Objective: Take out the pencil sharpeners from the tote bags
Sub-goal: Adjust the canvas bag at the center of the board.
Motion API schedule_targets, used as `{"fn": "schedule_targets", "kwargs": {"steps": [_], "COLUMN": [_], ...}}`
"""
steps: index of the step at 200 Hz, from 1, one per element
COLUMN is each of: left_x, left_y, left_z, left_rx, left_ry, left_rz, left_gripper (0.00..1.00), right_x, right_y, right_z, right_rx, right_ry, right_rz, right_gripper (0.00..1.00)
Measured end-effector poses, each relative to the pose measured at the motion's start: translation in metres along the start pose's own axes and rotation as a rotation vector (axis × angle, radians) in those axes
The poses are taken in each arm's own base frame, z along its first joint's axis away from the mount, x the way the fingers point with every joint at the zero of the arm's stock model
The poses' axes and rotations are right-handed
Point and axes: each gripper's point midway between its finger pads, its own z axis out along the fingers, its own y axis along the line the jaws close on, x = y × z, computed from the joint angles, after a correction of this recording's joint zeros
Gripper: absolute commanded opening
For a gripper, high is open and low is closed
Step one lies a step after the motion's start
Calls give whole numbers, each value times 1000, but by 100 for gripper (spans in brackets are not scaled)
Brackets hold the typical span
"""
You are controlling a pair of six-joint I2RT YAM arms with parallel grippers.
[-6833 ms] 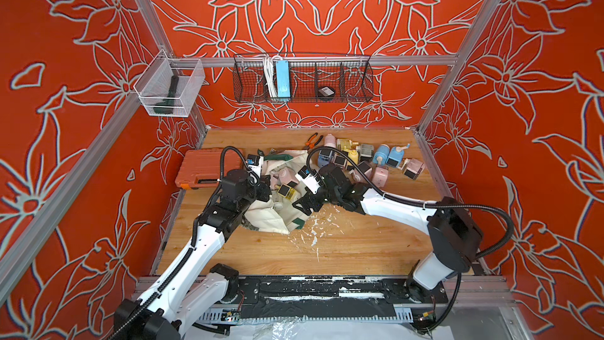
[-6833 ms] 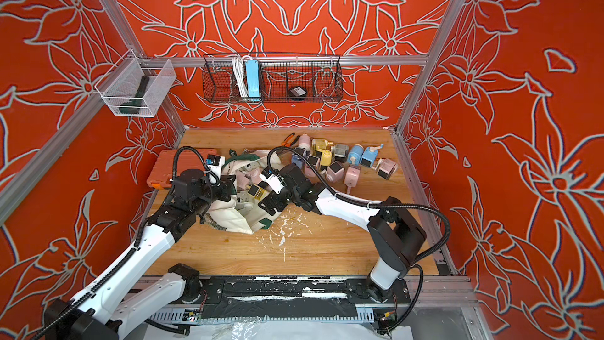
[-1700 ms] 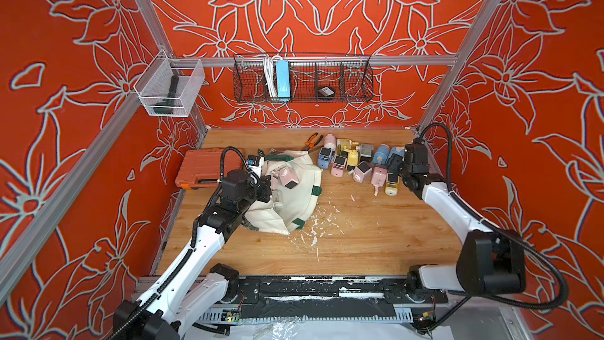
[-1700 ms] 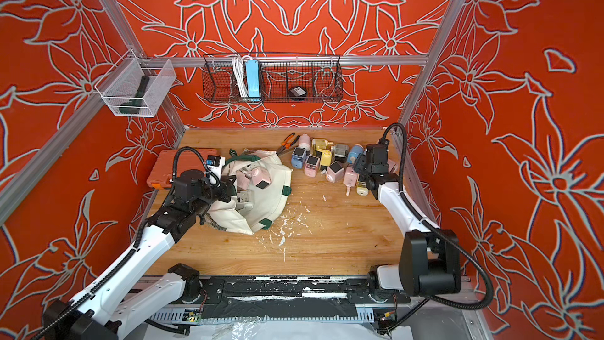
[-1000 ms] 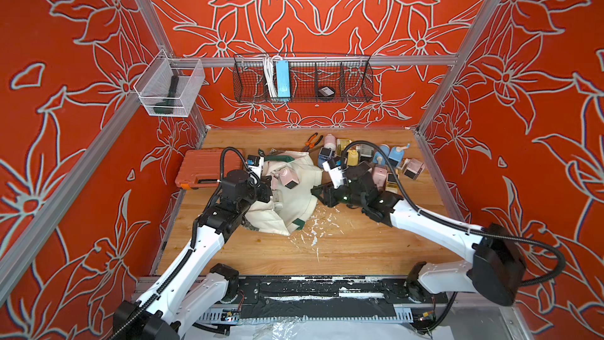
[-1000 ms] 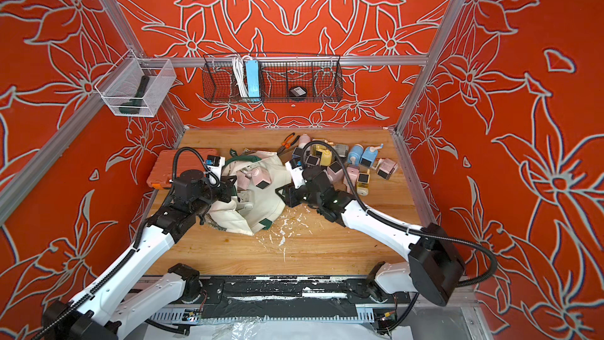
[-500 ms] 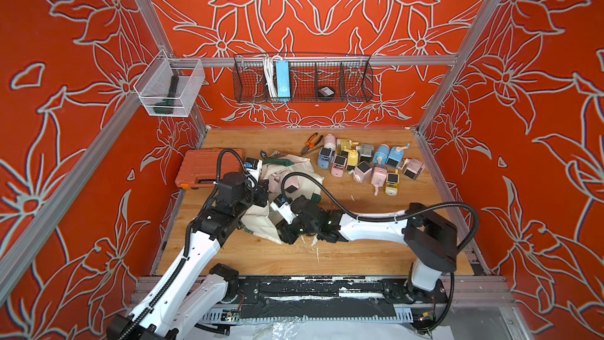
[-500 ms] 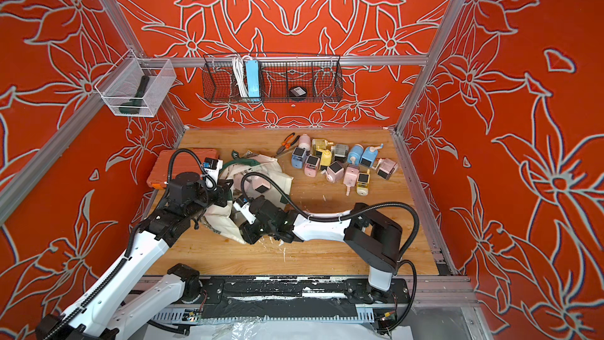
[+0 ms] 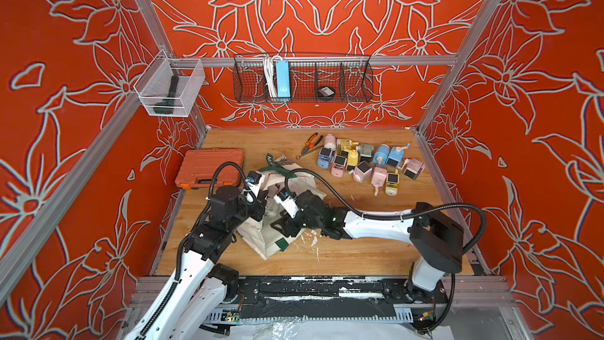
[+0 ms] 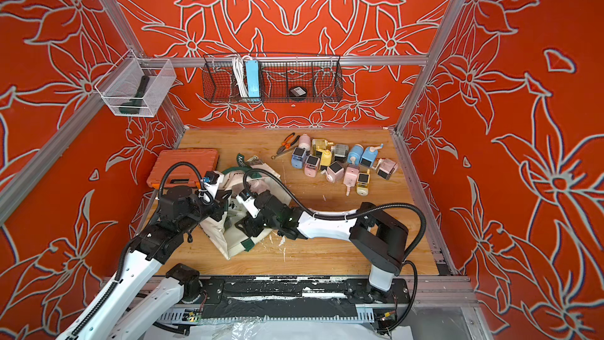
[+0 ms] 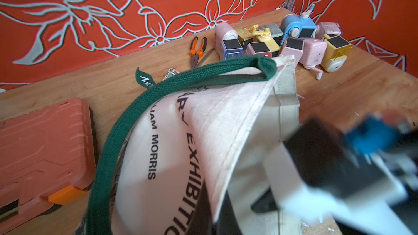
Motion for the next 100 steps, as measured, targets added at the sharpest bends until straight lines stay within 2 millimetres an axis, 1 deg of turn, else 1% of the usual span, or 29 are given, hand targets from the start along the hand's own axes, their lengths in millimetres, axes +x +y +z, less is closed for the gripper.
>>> {"fn": "schedule_targets", "kwargs": {"steps": [10,17,32,67,82,100], "left_x": [0,0,1,0,-1,-1], "left_y": [0,0,0,0,0,0], "left_z": [-1,-1,0,1,1,2], "left_rx": [1,1,1,0,-1,-1], "left_ry": [-5,-6,-6,-8,-9,-10], "left_rz": [6,8,8,-4,-14,-25], "left_gripper": [0,0,0,0,0,0], "right_x": [-6,-7,-4,14,20,21], "right_y": [-13,-19,-24,-22,-16,-6], "right_z": [-2,-2,2,22,26,29], "right_rx": [39,58,78,39,1,-50], "right_ry": [-25,-33,-34,-6,4,-15], "right_rz": [25,38,62,102,112,113], "right_gripper": [73,75,76,76,78,82]}}
